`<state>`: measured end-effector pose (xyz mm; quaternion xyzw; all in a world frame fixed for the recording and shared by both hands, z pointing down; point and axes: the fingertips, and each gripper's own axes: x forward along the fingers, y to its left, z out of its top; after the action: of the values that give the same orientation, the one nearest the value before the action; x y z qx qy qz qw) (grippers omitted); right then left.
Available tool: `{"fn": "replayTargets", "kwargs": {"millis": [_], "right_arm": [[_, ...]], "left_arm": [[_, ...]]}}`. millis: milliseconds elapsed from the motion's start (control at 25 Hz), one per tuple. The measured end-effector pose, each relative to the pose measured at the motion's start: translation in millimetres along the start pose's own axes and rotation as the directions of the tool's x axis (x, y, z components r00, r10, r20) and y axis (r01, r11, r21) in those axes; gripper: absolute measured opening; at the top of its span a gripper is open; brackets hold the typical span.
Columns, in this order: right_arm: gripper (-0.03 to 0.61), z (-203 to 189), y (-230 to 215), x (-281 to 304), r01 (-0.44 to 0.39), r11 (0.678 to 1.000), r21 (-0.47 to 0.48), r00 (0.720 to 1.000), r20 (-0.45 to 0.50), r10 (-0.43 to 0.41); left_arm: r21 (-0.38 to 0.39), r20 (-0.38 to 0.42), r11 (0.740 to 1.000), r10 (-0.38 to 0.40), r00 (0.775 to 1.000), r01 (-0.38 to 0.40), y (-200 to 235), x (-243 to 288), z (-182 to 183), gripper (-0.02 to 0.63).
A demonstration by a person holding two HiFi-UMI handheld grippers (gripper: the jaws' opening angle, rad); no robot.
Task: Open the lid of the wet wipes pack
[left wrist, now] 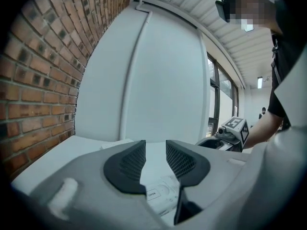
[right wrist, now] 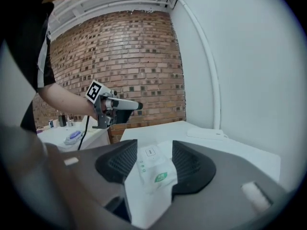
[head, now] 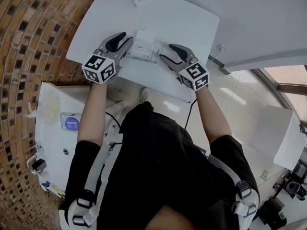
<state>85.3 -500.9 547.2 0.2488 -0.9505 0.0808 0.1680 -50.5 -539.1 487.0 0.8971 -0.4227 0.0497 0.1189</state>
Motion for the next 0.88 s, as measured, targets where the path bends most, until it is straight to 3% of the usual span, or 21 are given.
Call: {"fn": "replayTargets", "kwargs": {"millis": [200, 320, 360, 640, 880], "right_arm": [[0.182, 14.6, 14.2, -52.2, 0.039, 0.999, 0.008, 0.996, 0.081, -0.040], [0.149, 23.9, 22.7, -90.2, 0.062, 0.998, 0.005, 0.989, 0.132, -0.062], [0.143, 25.9, 25.8, -102.0, 0.067, 0.998, 0.001, 0.987, 0.144, -0.067], [0.117, 33.4, 60.3, -175.3, 0.078, 0.997, 0.009, 0.968, 0.238, -0.078], [0.062, 35.5, 100.7, -212.2, 0.058, 0.998, -0.013, 0.956, 0.287, -0.052]], "left_arm": [[-0.088, 0.169, 0.996, 0.037, 0.985, -0.022, -41.5, -28.3, 29.5, 0.100], [-0.081, 0.237, 0.996, 0.044, 0.971, -0.025, -73.8, -43.5, 45.5, 0.056], [-0.066, 0.245, 0.997, 0.043, 0.969, -0.028, -85.3, -48.1, 48.1, 0.005], [0.002, 0.214, 0.998, 0.065, 0.975, -0.067, -164.1, -85.7, 36.0, 0.002], [-0.088, 0.300, 0.987, 0.154, 0.941, -0.133, -204.9, -142.4, 32.7, 0.002]]}}
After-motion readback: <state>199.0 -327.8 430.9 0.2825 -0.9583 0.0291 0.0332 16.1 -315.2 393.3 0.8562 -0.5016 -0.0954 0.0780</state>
